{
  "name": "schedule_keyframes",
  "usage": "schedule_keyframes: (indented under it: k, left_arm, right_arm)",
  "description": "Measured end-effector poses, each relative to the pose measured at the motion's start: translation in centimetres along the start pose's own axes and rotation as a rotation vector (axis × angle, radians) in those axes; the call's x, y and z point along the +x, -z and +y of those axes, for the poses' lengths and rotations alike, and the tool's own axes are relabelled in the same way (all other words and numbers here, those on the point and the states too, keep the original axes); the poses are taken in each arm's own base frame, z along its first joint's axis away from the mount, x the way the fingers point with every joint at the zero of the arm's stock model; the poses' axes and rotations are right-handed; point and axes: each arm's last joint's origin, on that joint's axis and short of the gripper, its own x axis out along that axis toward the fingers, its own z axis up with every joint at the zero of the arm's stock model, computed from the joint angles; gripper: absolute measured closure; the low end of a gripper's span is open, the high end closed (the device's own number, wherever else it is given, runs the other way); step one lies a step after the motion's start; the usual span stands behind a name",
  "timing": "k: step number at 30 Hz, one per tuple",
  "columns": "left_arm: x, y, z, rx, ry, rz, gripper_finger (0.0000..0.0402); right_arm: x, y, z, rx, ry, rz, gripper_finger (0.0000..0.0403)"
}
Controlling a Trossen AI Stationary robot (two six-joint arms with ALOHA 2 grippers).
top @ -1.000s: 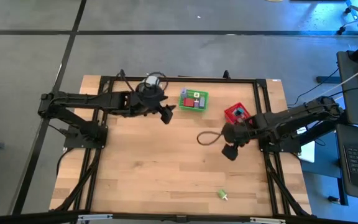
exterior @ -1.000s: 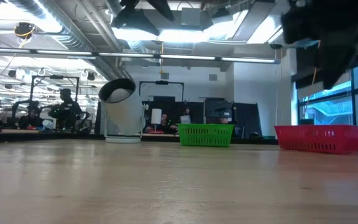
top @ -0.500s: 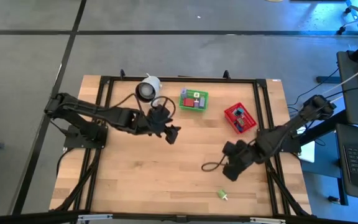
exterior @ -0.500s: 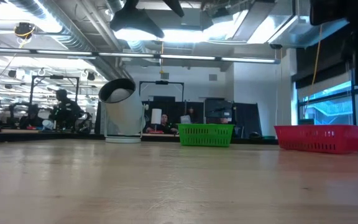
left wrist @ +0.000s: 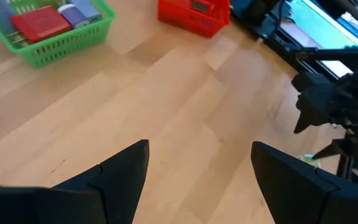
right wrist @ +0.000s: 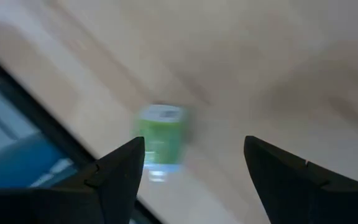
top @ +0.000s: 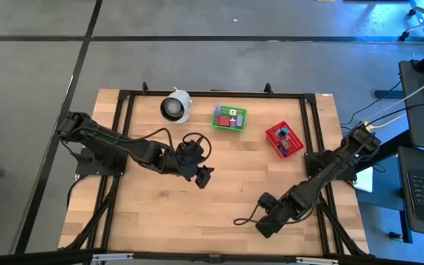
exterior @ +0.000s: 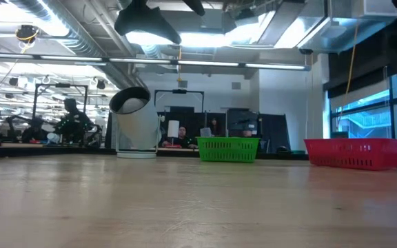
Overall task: Pick & Place Office items
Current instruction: Put the green charger adapter into the green bin
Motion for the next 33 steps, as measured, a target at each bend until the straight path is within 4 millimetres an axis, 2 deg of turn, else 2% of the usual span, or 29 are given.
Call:
schedule_keyframes:
  k: [5,10,15,18,21,25,31,33]
  left_arm:
    - [-0.6,0.7,-0.6,0.039,0.039,0.032,0.0123]
    - [-1.2,1.6,-1.2,0.098,0.073,0.064,0.0123]
    - [-1.5,2.2,-1.6,0.135,0.089,0.069,0.0123]
    - [-1.7,2.5,-1.8,0.143,0.097,0.073,0.0123]
    - [-1.9,2.7,-2.0,0.151,0.104,0.077,0.0123]
    - [-2.1,3.0,-2.1,0.155,0.104,0.075,0.0123]
    - [-2.1,2.8,-2.0,0.143,0.071,0.027,0.0123]
    - [-2.1,2.8,-2.0,0.129,0.062,0.015,0.0123]
  right_arm:
    - [0.5,0.5,1.1,0.047,-0.106,-0.040,0.0127]
    - [0.7,0.9,1.0,0.082,-0.092,-0.063,0.0127]
    - [2.4,1.7,0.8,0.058,-0.053,-0.049,0.0127]
    - [3.3,2.1,1.0,-0.013,-0.023,-0.053,0.0127]
    - [3.6,2.5,1.4,-0.156,0.018,-0.086,0.0136]
    - [3.5,2.9,2.2,-0.316,0.086,-0.118,0.0170]
    - [3.2,2.7,2.5,-0.347,0.102,-0.130,0.0264]
    - [3.2,2.8,2.5,-0.343,0.102,-0.141,0.0272]
